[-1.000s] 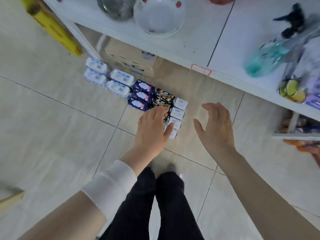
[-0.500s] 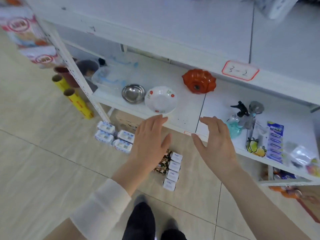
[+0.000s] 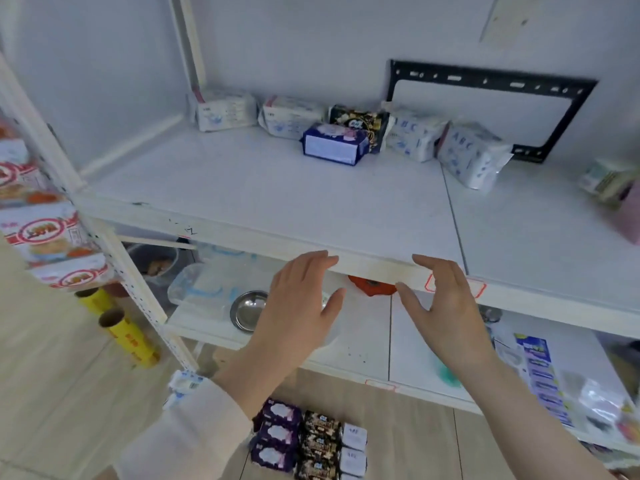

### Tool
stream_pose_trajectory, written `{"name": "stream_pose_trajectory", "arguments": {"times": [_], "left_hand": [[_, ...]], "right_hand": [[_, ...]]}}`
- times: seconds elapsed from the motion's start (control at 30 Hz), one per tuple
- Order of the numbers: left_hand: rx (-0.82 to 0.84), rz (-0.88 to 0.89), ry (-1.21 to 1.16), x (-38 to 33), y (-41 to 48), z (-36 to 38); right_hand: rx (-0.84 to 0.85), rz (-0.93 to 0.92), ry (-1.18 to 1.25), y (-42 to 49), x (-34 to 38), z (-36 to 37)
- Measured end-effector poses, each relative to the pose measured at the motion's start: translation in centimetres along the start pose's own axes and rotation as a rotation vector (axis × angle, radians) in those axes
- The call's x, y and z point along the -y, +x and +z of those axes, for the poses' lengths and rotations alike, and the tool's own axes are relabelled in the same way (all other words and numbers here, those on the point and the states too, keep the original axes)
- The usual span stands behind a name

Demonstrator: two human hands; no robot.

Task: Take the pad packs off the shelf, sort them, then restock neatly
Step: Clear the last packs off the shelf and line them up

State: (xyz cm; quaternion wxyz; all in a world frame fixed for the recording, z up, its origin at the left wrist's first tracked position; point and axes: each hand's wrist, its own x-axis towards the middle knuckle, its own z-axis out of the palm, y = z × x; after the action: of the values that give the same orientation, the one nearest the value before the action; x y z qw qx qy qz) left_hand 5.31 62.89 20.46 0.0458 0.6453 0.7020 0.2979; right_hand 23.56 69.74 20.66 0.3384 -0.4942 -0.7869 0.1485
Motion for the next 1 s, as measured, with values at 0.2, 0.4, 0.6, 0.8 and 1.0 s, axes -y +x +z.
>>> {"name": "stream_pose_trajectory", "arguments": {"times": [0.2,0.4,0.6,0.8,1.0], "left_hand": [[0.011,0.001,0.054,-0.5,4.6,0.3],[0.04,-0.048,0.0,0.9,8.3,1.4],[0.128,-0.143,0.018,5.0,14.0,1.4],[0.043,-0.296,-0.213,10.1,25.0,1.5],[0.012,-0.43,-0.34,14.1,33.9,3.3]], "right_hand": [[-0.005,0.063,0.073,4.1,-1.7,-1.0],[0.018,0.132,0.161,8.2,-3.1,-0.8],[0.018,0.21,0.231,15.8,-2.8,0.2],[-0.027,0.301,0.266,25.3,-3.4,4.5],[-0.036,0.357,0.283,33.4,-5.1,8.4]]}}
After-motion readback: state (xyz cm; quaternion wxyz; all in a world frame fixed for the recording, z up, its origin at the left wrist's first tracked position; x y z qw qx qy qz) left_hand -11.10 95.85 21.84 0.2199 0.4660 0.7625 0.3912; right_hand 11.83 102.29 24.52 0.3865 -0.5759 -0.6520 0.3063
